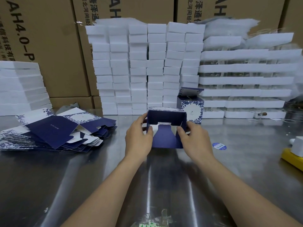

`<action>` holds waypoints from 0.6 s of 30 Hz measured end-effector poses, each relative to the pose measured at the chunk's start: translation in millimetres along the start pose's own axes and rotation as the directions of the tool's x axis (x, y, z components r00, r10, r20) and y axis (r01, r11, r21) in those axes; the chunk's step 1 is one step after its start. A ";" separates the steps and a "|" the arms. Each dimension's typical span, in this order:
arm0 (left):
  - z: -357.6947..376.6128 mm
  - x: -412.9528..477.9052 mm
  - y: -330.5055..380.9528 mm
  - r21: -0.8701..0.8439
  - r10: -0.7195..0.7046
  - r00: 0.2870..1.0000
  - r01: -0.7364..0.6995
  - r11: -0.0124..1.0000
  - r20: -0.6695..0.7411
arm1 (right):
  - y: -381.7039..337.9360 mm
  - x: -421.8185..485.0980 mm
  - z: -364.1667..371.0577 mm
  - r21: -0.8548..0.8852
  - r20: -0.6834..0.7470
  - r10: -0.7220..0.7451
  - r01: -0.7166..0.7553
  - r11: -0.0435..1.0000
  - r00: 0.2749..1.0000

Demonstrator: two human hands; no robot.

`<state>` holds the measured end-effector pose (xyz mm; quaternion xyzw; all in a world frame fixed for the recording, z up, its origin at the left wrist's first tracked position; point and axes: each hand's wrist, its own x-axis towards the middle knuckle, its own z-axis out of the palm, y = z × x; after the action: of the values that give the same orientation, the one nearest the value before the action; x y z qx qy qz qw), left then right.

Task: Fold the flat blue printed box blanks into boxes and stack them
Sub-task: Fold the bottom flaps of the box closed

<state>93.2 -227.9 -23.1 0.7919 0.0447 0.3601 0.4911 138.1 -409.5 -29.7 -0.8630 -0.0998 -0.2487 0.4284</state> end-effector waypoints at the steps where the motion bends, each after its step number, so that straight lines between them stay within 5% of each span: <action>1: -0.3 0.1 -0.3 -0.007 0.000 1.000 0.000 1.000 0.007 | -0.5 -0.1 -0.2 0.007 0.004 0.001 -0.001 1.000 1.000; 18: -1.9 -2.5 8.3 -0.131 -0.069 0.996 0.076 0.988 0.058 | -5.1 -4.1 1.3 0.130 0.034 -0.008 0.003 0.992 0.999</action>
<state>87.9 -231.8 -17.2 0.7646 0.0363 0.3228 0.5567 133.1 -405.2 -29.0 -0.8373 -0.1255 -0.2277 0.4810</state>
